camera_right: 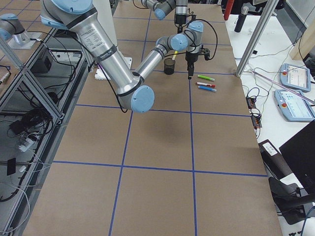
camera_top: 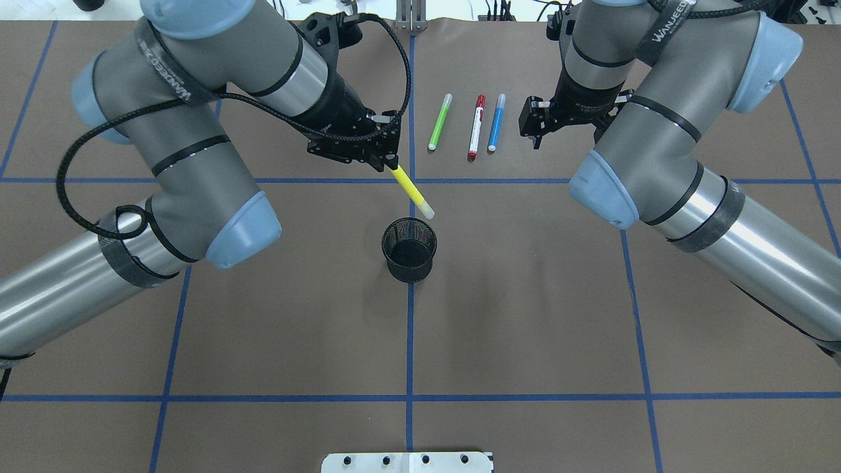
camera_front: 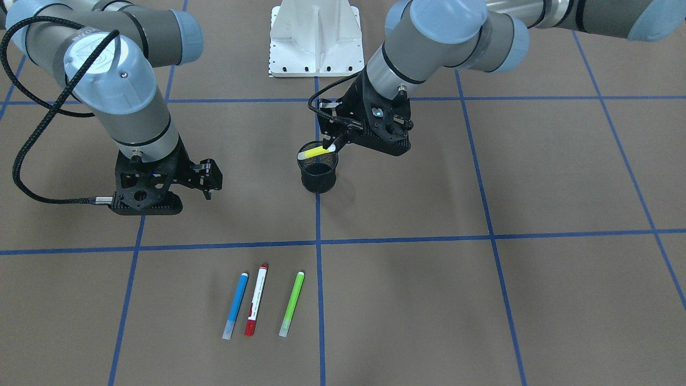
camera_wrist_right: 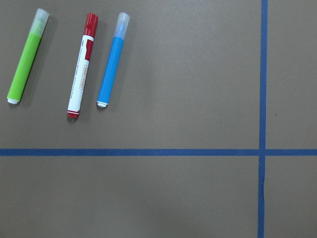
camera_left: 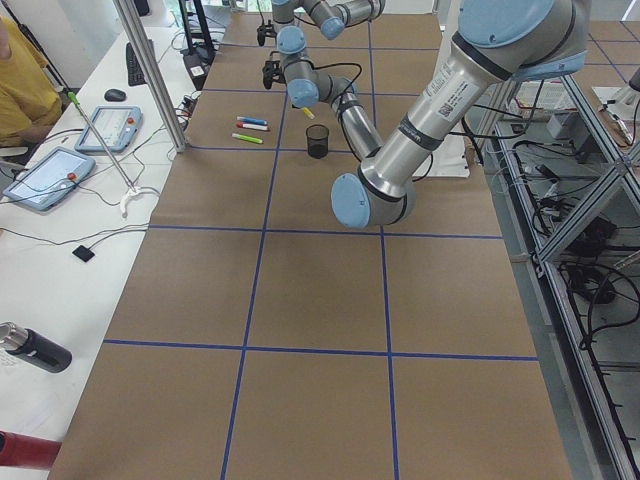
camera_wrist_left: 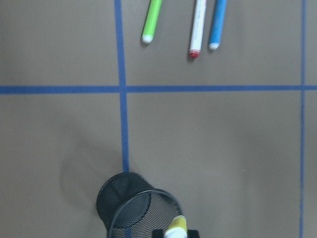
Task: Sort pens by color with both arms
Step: 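Lift the yellow highlighter out of the cup with the left gripper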
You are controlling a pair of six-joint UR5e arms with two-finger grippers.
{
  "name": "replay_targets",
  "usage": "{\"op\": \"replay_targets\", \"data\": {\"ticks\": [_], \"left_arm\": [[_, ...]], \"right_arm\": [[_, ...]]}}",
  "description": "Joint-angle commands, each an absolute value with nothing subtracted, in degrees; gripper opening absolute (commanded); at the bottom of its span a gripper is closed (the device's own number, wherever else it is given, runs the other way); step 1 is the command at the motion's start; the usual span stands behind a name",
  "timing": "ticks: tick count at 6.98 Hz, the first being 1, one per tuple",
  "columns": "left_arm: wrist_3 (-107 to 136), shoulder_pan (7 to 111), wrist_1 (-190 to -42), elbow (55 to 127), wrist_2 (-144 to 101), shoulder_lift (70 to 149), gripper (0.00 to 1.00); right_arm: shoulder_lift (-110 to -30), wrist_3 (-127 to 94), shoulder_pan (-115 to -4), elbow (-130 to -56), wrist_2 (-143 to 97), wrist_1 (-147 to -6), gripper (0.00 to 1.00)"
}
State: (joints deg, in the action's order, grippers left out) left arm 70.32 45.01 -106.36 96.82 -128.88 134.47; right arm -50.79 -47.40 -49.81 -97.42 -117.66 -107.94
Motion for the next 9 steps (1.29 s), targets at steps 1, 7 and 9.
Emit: {"op": "replay_targets", "data": {"ticks": [1, 7, 9], "left_arm": [[73.1, 48.9, -107.1, 98.1, -126.6, 134.4, 0.0], [78.1, 48.3, -135.3, 81.6, -102.4, 131.7, 0.0], [80.4, 43.8, -147.6, 66.9, -90.2, 136.2, 0.0]], "right_arm": [[-50.9, -45.5, -50.2, -97.4, -117.7, -107.8, 0.99], [-59.3, -37.3, -56.2, -97.6, -123.5, -97.2, 0.99], [-61.2, -32.6, -58.3, -97.6, -123.5, -97.2, 1.0]]}}
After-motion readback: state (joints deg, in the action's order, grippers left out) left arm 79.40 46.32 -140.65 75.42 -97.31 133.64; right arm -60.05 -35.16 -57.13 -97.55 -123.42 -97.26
